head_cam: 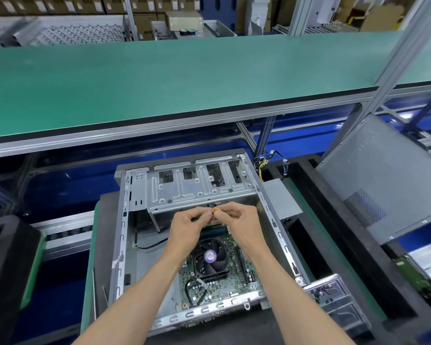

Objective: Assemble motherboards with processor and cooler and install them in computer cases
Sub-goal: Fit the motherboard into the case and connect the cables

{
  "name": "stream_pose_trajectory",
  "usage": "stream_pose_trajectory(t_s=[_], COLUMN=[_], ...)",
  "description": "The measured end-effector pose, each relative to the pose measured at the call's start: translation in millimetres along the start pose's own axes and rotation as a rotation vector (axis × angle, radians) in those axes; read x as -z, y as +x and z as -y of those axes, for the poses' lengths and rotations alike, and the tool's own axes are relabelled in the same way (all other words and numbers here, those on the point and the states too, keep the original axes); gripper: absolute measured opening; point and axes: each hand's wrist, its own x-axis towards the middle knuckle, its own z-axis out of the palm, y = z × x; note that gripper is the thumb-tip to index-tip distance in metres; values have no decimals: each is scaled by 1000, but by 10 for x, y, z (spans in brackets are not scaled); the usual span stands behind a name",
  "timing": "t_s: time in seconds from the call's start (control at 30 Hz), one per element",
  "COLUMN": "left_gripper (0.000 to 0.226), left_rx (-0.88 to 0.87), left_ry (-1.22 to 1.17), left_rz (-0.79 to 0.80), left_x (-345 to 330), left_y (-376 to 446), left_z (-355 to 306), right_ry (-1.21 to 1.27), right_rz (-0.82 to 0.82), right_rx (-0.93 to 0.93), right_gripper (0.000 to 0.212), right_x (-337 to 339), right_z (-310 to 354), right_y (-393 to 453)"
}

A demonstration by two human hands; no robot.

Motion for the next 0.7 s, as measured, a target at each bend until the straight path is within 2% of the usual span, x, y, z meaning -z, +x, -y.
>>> stream_pose_trajectory(t_s=[0.37,0.7], left_gripper=[25,33], left_rx=[-74,19], left_ry=[294,212], left_rz=[-53,22], left_x=[7,14], left_y=[-12,25], left_z=[-60,-7], right_ry=[-34,-45], right_rz=[-4,28], right_rx=[-29,-3], right_gripper=[13,14], right_x=[14,27], right_z=[39,57], right_y=[-18,-23])
